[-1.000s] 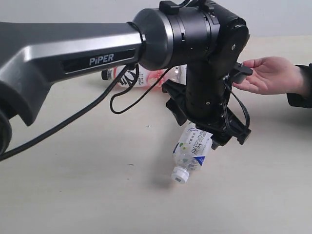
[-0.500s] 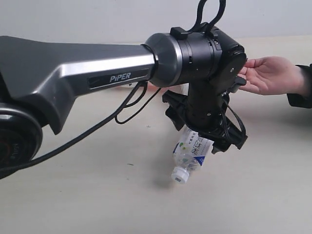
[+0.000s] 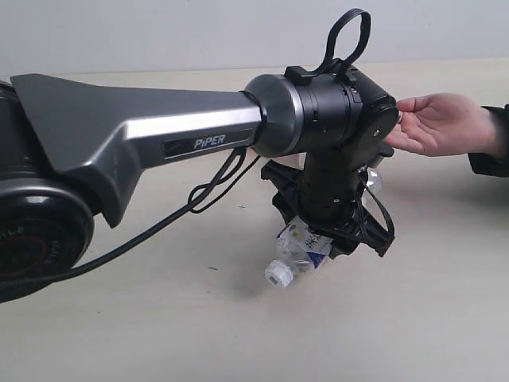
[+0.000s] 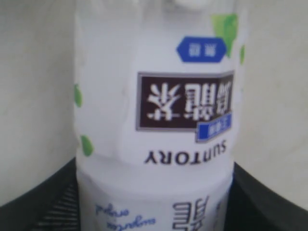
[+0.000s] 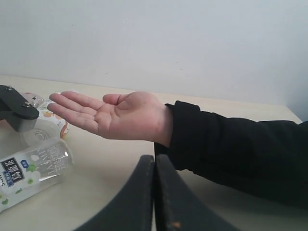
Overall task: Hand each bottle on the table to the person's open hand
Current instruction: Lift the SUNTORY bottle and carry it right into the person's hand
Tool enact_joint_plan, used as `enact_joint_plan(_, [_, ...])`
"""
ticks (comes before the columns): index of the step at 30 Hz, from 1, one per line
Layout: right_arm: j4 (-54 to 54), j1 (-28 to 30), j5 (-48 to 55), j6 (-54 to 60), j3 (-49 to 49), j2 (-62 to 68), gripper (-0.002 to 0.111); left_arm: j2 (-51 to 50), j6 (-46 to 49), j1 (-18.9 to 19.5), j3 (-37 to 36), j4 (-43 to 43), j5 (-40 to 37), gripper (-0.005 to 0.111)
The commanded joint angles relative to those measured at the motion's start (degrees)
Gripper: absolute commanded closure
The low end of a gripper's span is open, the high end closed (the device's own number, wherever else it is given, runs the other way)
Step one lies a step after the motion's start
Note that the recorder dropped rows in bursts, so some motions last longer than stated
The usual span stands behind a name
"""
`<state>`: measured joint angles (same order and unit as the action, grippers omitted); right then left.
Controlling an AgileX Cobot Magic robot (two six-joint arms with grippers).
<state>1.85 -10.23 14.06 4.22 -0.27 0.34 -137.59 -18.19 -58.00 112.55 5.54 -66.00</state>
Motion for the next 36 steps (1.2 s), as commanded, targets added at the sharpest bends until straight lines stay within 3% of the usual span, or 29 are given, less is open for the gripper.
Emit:
enact_joint_plan(1, [0.0, 0.2, -0.5, 0.2, 0.3, -0.3, 0.108, 0.9, -0.3, -0.2, 0.3, -0.1, -2.4, 0.1])
enact_joint_plan(3, [0.0, 0.2, -0.5, 0.2, 0.3, -0.3, 0.108, 0.9, 0.1, -0.2, 0.3, -0.1, -4.0, 0.107])
enact_joint_plan(14, [0.0, 0.2, -0.5, 0.2, 0.3, -0.3, 0.108, 5.7, 0.3, -1.4, 0.3, -0.2, -4.0, 0.107])
enact_joint_plan(27, [0.0, 0.2, -0.5, 0.2, 0.3, -0.3, 0.108, 14.8, 0.0, -8.3, 0.7, -1.2, -4.0, 0.107])
enact_joint_plan(34, [0.0, 0.2, -0.5, 0.2, 0.3, -0.3, 0.108, 17.6, -7.4, -8.3, 4.3, -1.2, -3.6, 0.107])
enact_joint_plan(36, [0.0, 0.2, -0.5, 0.2, 0.3, -0.3, 0.108, 17.6, -11.0, -8.3, 5.0, -1.2, 1.6, 0.107])
